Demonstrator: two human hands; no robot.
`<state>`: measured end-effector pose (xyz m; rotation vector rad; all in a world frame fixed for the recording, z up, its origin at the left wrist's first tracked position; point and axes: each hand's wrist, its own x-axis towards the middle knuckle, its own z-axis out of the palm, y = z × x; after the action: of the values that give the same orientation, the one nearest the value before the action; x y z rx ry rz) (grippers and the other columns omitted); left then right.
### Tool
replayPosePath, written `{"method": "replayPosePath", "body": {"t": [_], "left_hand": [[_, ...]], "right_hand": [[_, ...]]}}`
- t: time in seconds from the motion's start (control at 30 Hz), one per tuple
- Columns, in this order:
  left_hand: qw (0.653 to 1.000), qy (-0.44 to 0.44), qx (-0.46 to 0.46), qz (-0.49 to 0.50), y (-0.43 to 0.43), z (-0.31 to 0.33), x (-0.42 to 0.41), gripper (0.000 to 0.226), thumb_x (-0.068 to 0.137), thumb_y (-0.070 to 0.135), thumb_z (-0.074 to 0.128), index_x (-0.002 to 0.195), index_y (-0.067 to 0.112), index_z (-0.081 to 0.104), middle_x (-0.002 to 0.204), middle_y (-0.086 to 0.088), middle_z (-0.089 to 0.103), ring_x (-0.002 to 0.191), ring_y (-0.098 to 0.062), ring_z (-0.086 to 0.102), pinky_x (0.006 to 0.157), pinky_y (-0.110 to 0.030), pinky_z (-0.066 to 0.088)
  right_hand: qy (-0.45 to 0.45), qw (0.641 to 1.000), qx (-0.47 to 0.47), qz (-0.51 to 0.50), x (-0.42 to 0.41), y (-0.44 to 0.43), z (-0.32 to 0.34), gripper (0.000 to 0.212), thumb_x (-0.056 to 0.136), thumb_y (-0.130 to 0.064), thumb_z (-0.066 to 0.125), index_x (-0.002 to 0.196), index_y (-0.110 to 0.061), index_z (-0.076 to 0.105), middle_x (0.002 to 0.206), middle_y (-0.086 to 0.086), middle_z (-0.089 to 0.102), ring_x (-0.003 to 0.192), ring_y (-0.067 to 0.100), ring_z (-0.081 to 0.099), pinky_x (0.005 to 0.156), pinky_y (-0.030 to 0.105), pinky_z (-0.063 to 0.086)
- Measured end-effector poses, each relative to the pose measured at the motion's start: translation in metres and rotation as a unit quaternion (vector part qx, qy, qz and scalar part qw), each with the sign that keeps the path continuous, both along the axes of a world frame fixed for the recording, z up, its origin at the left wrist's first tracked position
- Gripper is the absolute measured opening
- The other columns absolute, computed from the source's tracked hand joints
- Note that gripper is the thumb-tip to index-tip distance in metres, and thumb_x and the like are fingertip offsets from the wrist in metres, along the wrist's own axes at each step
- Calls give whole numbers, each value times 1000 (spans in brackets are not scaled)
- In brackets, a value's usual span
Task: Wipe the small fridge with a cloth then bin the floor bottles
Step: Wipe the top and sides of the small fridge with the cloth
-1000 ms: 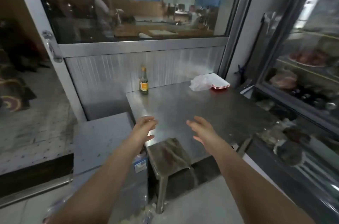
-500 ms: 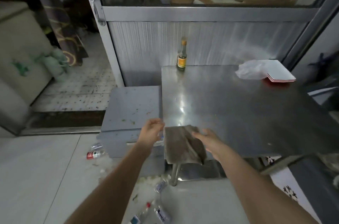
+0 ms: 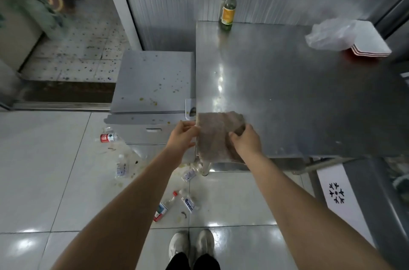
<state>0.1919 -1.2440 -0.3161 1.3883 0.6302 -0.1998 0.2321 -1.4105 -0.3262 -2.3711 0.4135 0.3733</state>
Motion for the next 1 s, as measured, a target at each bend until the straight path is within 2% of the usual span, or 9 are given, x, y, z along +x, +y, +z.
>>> {"method": "replayPosePath", "body": {"t": [0.23, 0.37, 0.43, 0.5, 0.6, 0.67, 0.73, 0.87, 1.0], "left_hand": [[1000, 9, -6, 4, 1, -10, 3, 9, 88, 12, 59, 93, 17, 54, 96, -3, 60, 90, -16, 59, 73, -27, 49], [1000, 3, -8, 0, 6, -8, 4, 9, 87, 12, 59, 91, 18, 54, 97, -5, 61, 90, -16, 60, 74, -28, 49], [1000, 4, -8, -1, 7, -8, 3, 9, 87, 13, 60, 91, 19, 54, 96, -3, 60, 90, -15, 59, 80, -32, 48], [1000, 8, -10, -3, 8, -8, 1, 9, 87, 16, 61, 91, 20, 54, 96, -2, 60, 90, -15, 59, 83, -35, 48], [1000, 12, -8, 0, 12, -6, -3, 10, 88, 18, 61, 93, 21, 54, 98, -1, 59, 92, -15, 59, 80, -32, 48], [1000, 9, -7, 9, 15, -3, -5, 11, 88, 17, 60, 97, 19, 54, 98, -2, 59, 93, -16, 59, 81, -32, 48], [1000, 4, -10, 17, 18, 3, -10, 14, 89, 15, 59, 102, 16, 54, 100, -3, 59, 92, -16, 58, 85, -36, 47], [999, -26, -2, 25, 25, 18, -22, 25, 88, 16, 60, 111, 14, 51, 108, -6, 59, 93, -15, 58, 88, -37, 47], [998, -63, 10, 23, 33, 33, -37, 33, 86, 18, 63, 116, 15, 49, 109, -5, 59, 100, -17, 58, 88, -34, 48]], "right_hand": [[-40, 998, -51, 3, 0, 6, -5, 48, 80, -25, 70, 120, -6, 50, 120, 13, 56, 115, 34, 49, 93, 41, 43], [-3, 997, 51, -53, 11, 5, -2, 50, 74, -23, 76, 115, -3, 56, 114, 11, 62, 104, 30, 58, 82, 32, 46], [16, 993, 87, -78, 13, 4, 0, 41, 74, -23, 76, 107, -2, 63, 105, 12, 67, 94, 28, 63, 73, 28, 45], [35, 983, 141, -108, 10, 4, 2, 31, 74, -21, 77, 95, 0, 66, 95, 12, 69, 84, 27, 64, 70, 28, 47], [41, 966, 225, -125, 5, 6, 7, 16, 76, -15, 75, 81, -6, 63, 81, 8, 65, 74, 23, 61, 64, 25, 45], [25, 959, 255, -121, 2, 5, 10, 14, 78, -14, 74, 76, -11, 60, 79, 5, 64, 72, 21, 61, 58, 24, 45], [20, 956, 270, -113, -1, 4, 14, 14, 80, -16, 72, 81, -14, 58, 87, 6, 66, 80, 22, 63, 64, 27, 49], [13, 959, 277, -64, -6, 5, 26, 14, 87, -21, 64, 97, -17, 55, 104, 8, 65, 95, 25, 62, 89, 42, 51], [6, 953, 302, -31, -14, 14, 47, 12, 92, -23, 57, 102, -22, 51, 106, 3, 62, 98, 24, 61, 88, 46, 52]]}}
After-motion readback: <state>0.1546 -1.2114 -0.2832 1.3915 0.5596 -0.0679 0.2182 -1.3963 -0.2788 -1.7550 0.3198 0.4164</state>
